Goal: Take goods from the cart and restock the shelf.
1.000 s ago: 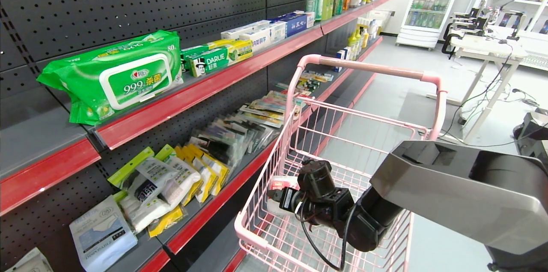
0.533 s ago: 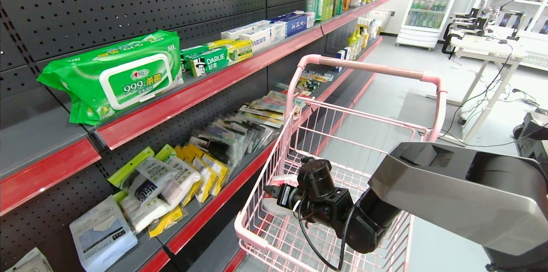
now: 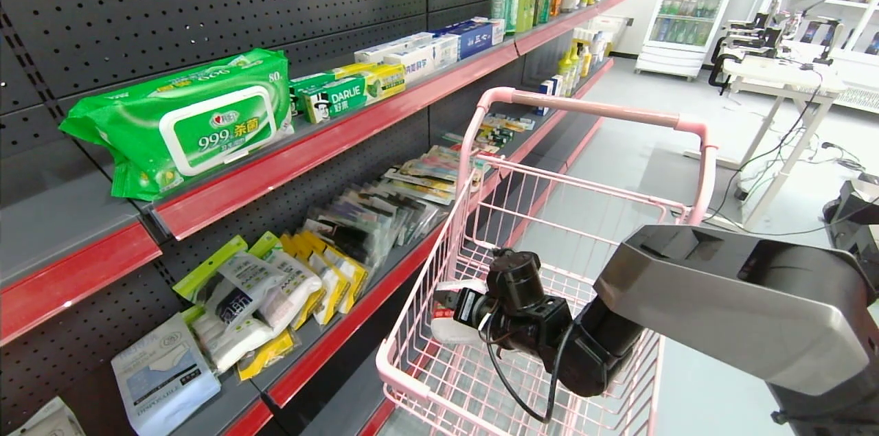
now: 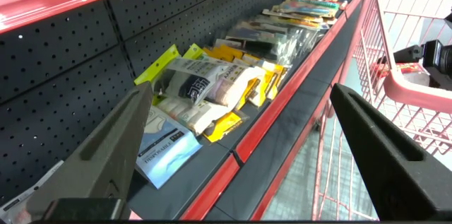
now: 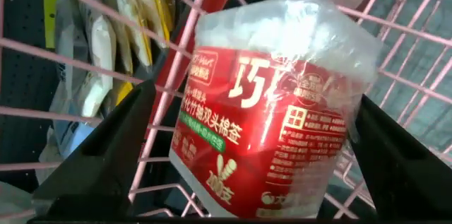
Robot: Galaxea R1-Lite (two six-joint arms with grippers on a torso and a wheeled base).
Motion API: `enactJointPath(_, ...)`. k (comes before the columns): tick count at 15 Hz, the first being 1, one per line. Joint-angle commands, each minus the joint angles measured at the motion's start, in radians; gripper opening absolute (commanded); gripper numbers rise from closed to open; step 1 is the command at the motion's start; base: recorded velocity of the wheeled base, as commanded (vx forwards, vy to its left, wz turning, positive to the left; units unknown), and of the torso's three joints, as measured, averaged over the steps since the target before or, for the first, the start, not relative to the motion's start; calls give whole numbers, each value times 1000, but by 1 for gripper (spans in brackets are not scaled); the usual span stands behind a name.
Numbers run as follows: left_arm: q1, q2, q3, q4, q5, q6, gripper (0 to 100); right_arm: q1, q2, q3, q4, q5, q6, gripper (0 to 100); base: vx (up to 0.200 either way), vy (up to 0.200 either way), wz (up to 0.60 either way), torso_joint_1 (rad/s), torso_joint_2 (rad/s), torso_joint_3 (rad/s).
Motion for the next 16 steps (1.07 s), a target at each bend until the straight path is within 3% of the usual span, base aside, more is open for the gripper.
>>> enactJointPath(1, 0, 1, 0, 0, 0, 0, 100, -12, -1, 0, 0, 2, 1, 100, 0, 0, 0, 0, 0, 0)
enactJointPath(16, 0, 1, 0, 0, -6, 8, 100, 23, -7, 3, -51, 36, -2, 100, 0, 0, 0, 0, 0, 0)
